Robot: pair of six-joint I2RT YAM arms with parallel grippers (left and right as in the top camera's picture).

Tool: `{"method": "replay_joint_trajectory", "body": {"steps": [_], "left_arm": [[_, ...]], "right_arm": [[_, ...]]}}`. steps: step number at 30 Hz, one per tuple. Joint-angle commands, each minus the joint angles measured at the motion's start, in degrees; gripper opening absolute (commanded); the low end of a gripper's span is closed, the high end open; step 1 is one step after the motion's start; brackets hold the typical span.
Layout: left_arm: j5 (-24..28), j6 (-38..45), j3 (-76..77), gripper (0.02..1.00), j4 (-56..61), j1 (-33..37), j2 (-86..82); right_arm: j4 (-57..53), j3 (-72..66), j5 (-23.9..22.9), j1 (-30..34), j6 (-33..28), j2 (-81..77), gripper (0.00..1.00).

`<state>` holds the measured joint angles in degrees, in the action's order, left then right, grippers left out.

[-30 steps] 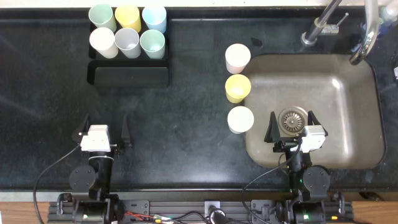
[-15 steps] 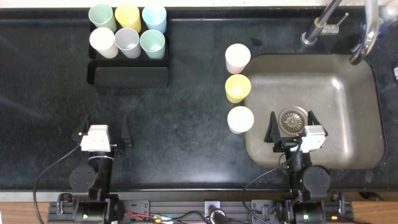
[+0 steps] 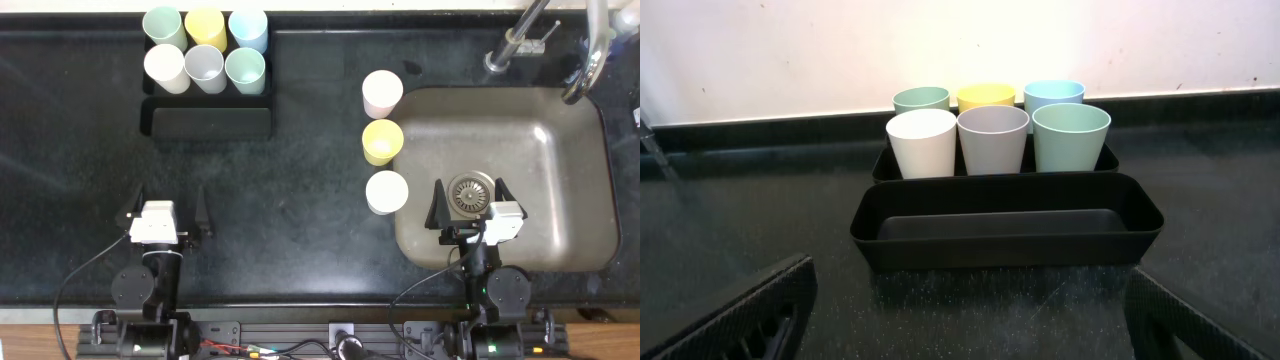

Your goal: Store Cups

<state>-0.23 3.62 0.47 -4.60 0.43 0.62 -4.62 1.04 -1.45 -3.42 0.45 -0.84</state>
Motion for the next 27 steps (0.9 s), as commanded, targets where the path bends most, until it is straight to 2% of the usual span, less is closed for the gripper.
{"method": "replay_joint_trajectory", "body": {"steps": [1, 14, 18, 22, 27], "left_arm": [[0.1, 1.3, 0.0, 1.000, -0.2, 0.3, -0.5], [0.2, 0.8, 0.0, 0.993, -0.3, 0.2, -0.4], [0.2, -4.0, 2.0, 0.976, -3.4, 0.2, 0.9], [5.0, -7.3, 8.6, 0.978, -8.9, 0.1, 5.7], [11.5, -13.8, 22.9, 1.000, -15.3, -2.1, 20.7]], "right_arm": [[0.2, -0.8, 0.4, 0.0, 0.4, 0.5, 1.000], [0.2, -0.8, 0.4, 0.0, 0.4, 0.5, 0.996], [0.2, -0.8, 0.4, 0.0, 0.4, 0.5, 0.993], [0.2, -0.8, 0.4, 0.0, 0.4, 0.5, 0.996], [0.2, -0.8, 0.4, 0.0, 0.4, 0.5, 0.998]]}}
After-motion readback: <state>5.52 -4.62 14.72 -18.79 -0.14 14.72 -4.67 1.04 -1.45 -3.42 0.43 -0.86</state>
